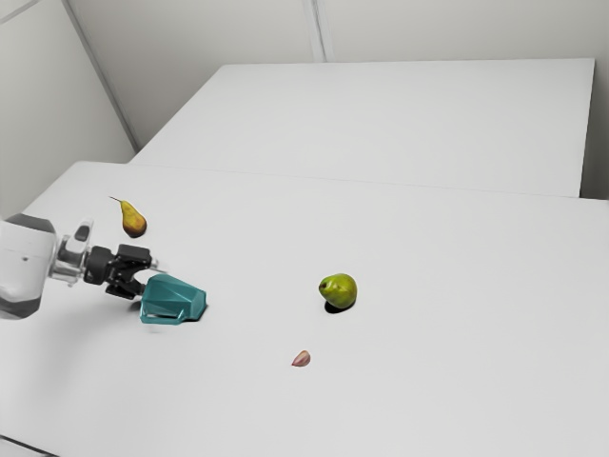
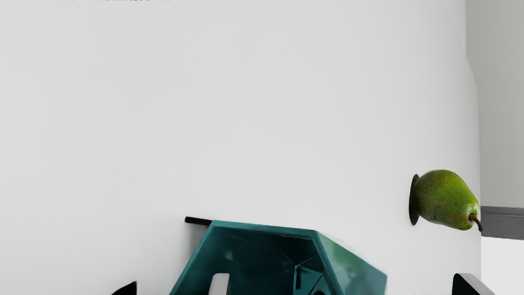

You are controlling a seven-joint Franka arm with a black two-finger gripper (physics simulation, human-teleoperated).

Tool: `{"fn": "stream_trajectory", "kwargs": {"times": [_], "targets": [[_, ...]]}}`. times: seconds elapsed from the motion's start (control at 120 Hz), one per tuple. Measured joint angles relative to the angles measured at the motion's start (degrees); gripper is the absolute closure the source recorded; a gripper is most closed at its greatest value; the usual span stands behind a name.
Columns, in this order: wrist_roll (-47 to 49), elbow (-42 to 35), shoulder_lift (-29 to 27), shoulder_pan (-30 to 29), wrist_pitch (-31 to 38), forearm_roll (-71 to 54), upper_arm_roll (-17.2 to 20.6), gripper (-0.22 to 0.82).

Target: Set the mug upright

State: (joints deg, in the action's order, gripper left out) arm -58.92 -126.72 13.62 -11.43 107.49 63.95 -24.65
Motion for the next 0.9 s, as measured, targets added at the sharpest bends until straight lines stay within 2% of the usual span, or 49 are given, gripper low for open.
{"fn": "stream_trajectory", "kwargs": {"times": [0.183,0.233,0.367,0.492,0.775,0.9], "targets": [[-2.66,-0.24,0.01,0.98,1.03,0.90,0.22,0.04],[-3.26,-0.44,-0.06,1.05,1.41,1.20,0.24,0.13],[-4.52,-0.55,-0.59,1.07,2.40,1.99,0.23,0.46],[-5.45,-0.56,-0.96,1.29,2.92,2.59,0.22,0.63],[-6.81,-0.66,-1.25,1.42,3.78,2.69,0.24,0.75],[-6.99,-0.15,-3.80,1.79,4.14,1.96,0.65,0.77]]}}
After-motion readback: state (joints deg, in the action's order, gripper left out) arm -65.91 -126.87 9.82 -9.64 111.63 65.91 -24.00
